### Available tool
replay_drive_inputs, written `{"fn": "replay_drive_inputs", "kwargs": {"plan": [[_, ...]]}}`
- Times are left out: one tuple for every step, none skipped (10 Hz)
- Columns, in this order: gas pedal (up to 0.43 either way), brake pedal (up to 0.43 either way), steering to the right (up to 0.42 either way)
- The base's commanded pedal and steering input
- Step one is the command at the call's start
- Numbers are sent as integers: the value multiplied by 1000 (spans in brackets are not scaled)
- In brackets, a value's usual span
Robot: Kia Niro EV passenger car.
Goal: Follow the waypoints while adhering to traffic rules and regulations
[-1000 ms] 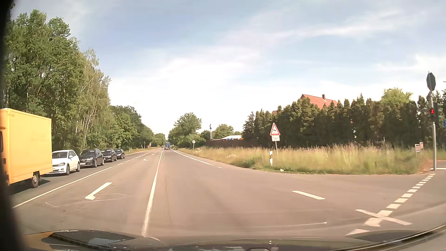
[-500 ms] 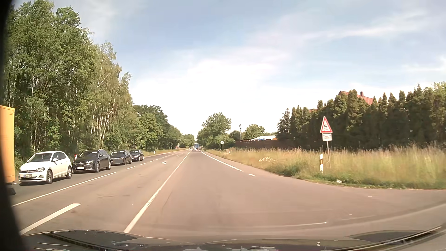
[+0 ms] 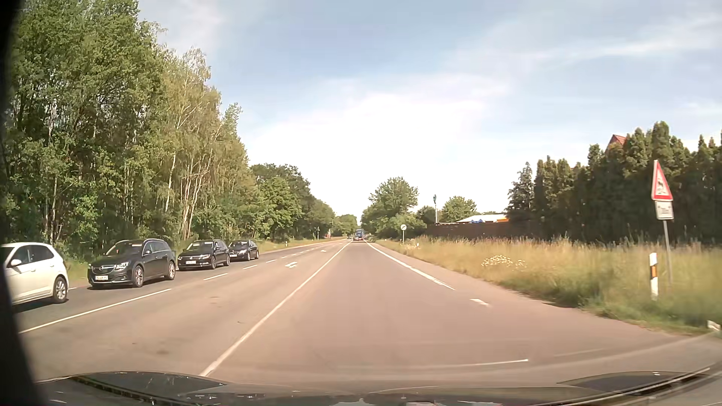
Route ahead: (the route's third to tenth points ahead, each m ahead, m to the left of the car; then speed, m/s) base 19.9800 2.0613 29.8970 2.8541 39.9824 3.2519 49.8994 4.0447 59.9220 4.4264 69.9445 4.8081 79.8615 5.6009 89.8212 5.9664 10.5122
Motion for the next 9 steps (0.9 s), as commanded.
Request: {"fn": "replay_drive_inputs", "kwargs": {"plan": [[319,0,-54],[319,0,-44],[319,0,-33],[319,0,-24],[319,0,-16],[319,0,-11],[319,0,-11],[319,0,-11],[319,0,-11]]}}
